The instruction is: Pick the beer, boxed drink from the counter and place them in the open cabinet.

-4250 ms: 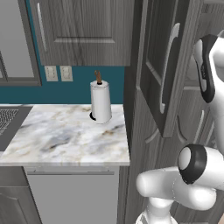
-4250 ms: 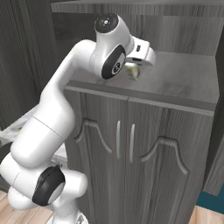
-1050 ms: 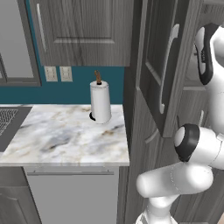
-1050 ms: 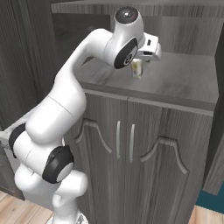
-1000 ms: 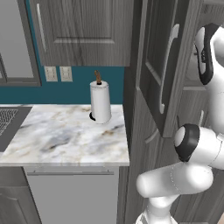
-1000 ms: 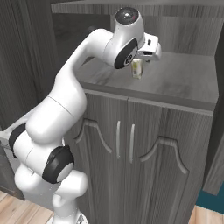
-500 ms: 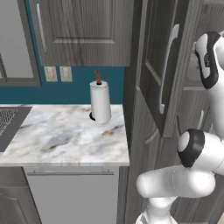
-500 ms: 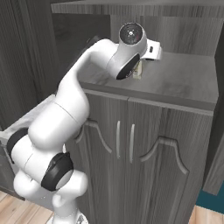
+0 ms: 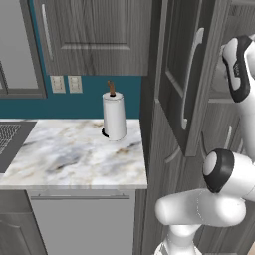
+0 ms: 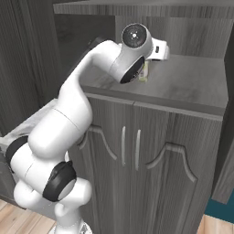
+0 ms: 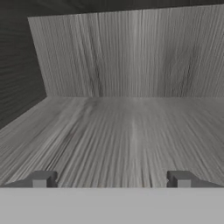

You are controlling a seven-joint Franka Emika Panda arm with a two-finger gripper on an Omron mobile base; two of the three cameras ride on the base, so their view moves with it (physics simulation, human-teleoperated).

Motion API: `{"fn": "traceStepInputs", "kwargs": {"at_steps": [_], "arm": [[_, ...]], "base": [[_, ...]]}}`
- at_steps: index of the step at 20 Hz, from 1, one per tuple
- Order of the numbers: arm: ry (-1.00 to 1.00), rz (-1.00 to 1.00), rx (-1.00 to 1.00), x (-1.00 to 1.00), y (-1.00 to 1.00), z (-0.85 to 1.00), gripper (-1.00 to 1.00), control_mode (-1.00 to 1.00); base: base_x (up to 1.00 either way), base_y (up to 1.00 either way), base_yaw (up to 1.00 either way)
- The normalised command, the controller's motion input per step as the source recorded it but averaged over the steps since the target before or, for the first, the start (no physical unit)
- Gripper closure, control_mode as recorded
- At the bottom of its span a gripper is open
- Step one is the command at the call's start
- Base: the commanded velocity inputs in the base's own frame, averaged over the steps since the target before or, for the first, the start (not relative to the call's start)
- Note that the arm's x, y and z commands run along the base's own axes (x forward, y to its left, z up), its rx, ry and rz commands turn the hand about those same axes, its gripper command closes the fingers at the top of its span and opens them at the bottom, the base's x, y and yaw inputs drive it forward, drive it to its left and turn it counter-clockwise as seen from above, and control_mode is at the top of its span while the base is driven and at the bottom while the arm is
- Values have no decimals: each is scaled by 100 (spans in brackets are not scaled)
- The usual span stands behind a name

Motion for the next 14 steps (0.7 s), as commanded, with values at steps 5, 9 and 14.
{"fn": "traceStepInputs", "kwargs": {"at_steps": [5,9,14], "arm": [[0,0,0,13,8,-13,-100,-100],[0,0,0,18,10,-22,-100,-100],[-2,1,0,17,5,-18,-100,-100]], "base": [[0,0,0],[0,0,0],[0,0,0]]}}
